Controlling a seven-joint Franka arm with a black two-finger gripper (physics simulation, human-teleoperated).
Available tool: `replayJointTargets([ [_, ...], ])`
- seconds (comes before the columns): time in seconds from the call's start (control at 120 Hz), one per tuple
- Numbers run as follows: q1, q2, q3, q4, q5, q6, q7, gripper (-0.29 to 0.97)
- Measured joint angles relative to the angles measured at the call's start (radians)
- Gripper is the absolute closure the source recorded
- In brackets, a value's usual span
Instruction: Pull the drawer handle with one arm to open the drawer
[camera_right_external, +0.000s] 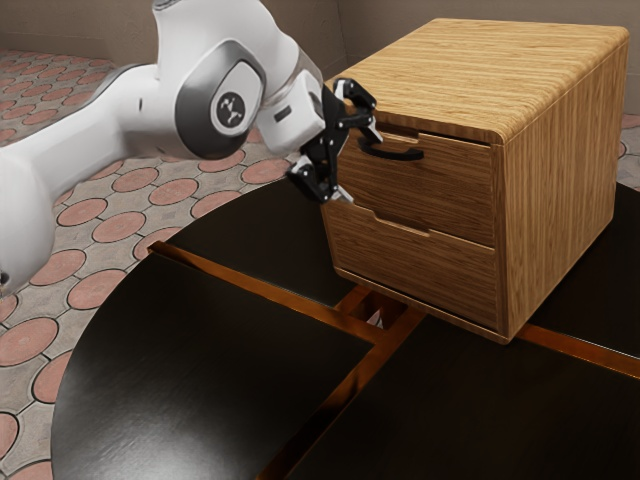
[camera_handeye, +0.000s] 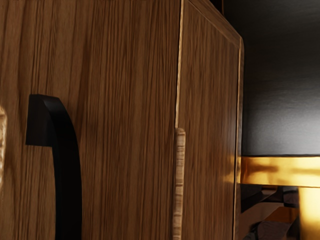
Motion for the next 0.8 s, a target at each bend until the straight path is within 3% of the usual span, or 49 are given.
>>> replayJointTargets([
  [0.45, -0.002, 0.027, 0.000, -0.006, -0.034, 0.002, -0.008, 0.00],
  [0.667, -0.004, 0.018, 0.001, -0.007, -0.037, 0.003, -0.010, 0.15],
  [0.8, -0.011, 0.003, 0.003, -0.034, -0.036, 0.005, -0.011, 0.17],
])
